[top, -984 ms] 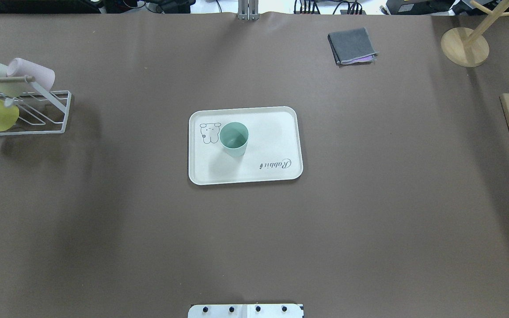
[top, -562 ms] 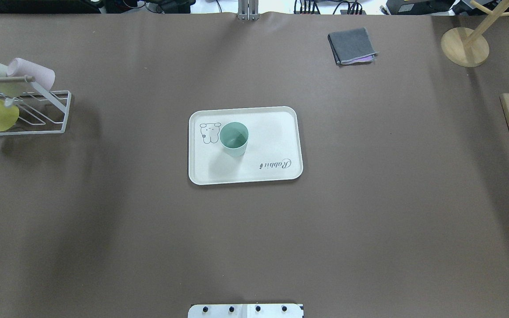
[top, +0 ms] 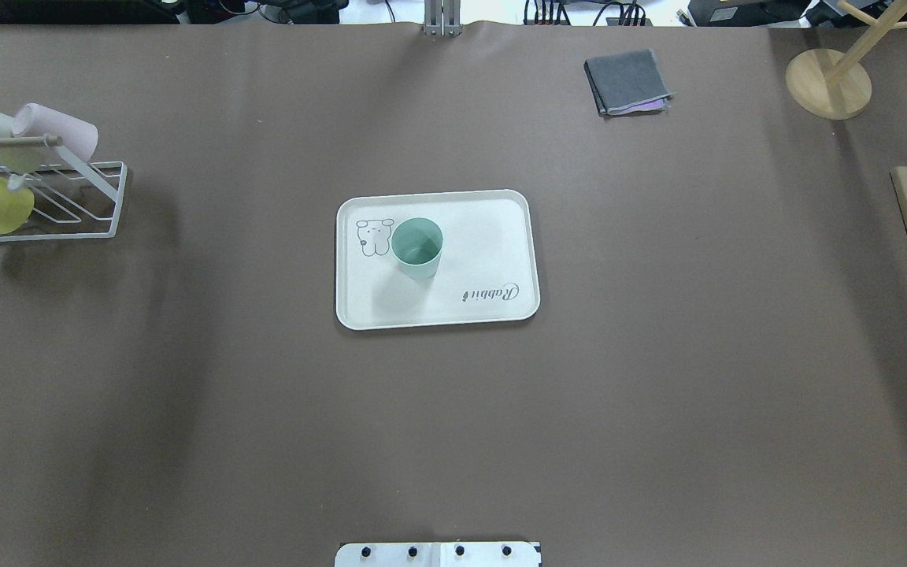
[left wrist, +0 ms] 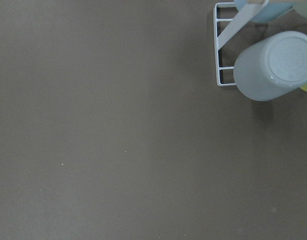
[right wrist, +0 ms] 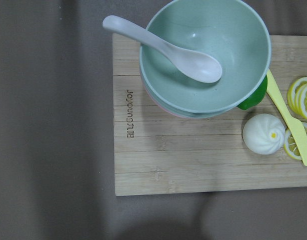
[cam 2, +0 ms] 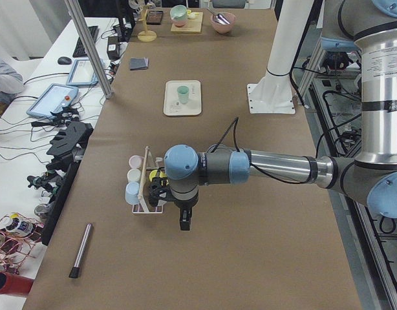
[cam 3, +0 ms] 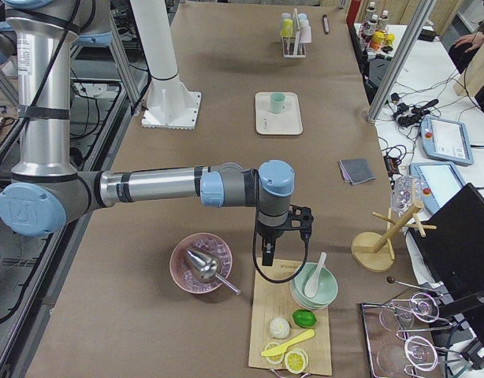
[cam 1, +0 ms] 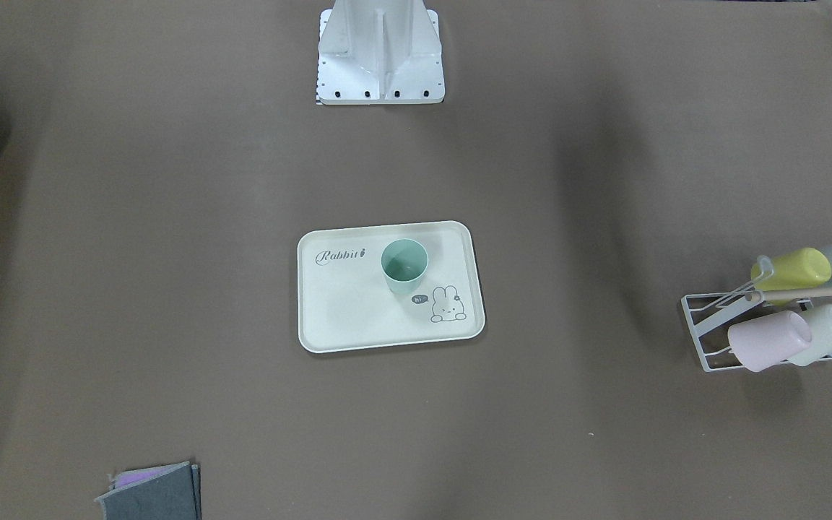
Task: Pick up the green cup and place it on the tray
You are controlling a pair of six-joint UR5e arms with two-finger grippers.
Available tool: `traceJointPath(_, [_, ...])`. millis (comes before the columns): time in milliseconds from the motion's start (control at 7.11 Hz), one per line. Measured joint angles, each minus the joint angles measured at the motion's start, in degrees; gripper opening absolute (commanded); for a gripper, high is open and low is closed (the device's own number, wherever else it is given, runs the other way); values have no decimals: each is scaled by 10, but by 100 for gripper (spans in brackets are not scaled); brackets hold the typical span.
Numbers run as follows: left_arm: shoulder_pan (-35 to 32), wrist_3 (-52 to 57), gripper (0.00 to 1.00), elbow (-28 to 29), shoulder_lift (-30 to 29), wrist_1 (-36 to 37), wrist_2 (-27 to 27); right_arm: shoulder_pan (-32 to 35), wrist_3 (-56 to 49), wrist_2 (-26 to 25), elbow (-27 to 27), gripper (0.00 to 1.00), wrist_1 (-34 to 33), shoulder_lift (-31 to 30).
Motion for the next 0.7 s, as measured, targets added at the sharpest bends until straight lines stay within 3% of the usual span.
traceJointPath(703, [0, 1, 98, -3, 6, -1, 0, 0, 0, -9, 1, 100, 0, 0])
